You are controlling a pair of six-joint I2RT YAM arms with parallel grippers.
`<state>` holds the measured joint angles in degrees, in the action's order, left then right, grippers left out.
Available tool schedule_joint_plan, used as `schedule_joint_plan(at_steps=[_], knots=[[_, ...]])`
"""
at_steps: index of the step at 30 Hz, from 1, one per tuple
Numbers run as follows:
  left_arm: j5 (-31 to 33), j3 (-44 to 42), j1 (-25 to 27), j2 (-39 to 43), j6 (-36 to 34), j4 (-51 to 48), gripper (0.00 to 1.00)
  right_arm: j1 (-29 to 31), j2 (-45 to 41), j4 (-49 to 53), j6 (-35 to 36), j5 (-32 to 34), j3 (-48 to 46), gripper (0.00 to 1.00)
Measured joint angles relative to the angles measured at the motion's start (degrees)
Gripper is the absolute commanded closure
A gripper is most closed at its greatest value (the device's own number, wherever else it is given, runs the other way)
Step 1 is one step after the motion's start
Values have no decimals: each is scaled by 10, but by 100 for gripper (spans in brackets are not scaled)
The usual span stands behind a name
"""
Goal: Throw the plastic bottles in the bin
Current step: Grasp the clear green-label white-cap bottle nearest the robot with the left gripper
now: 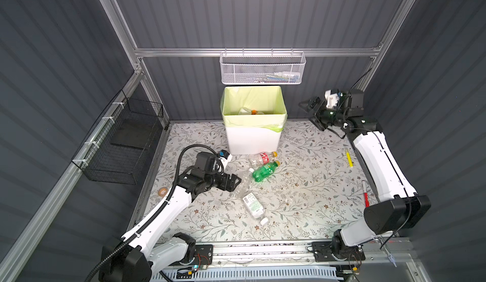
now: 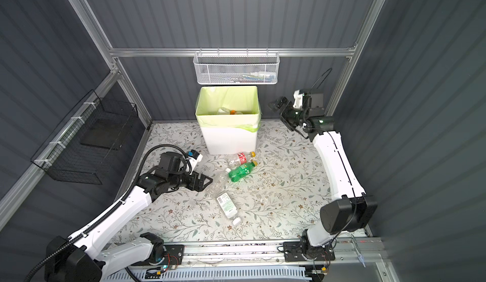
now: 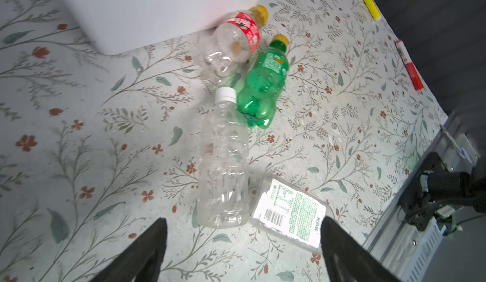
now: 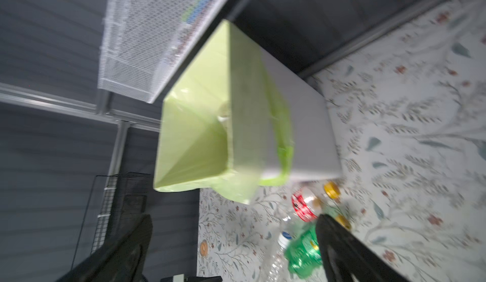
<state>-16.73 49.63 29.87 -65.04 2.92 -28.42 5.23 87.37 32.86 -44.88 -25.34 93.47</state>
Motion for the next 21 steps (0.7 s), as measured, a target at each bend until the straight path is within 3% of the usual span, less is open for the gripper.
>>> schedule_joint_plan(at_steps=[10, 15, 21], knots=[[81, 60, 181, -120, -200, -47, 6, -58, -173, 4, 76, 24, -252, 1], [97, 60, 224, -140, -320, -66, 5, -75, -182, 2, 103, 14, -326, 1], [129, 78, 253, -212, -421, -76, 1, -83, -169, -14, 120, -10, -343, 1]])
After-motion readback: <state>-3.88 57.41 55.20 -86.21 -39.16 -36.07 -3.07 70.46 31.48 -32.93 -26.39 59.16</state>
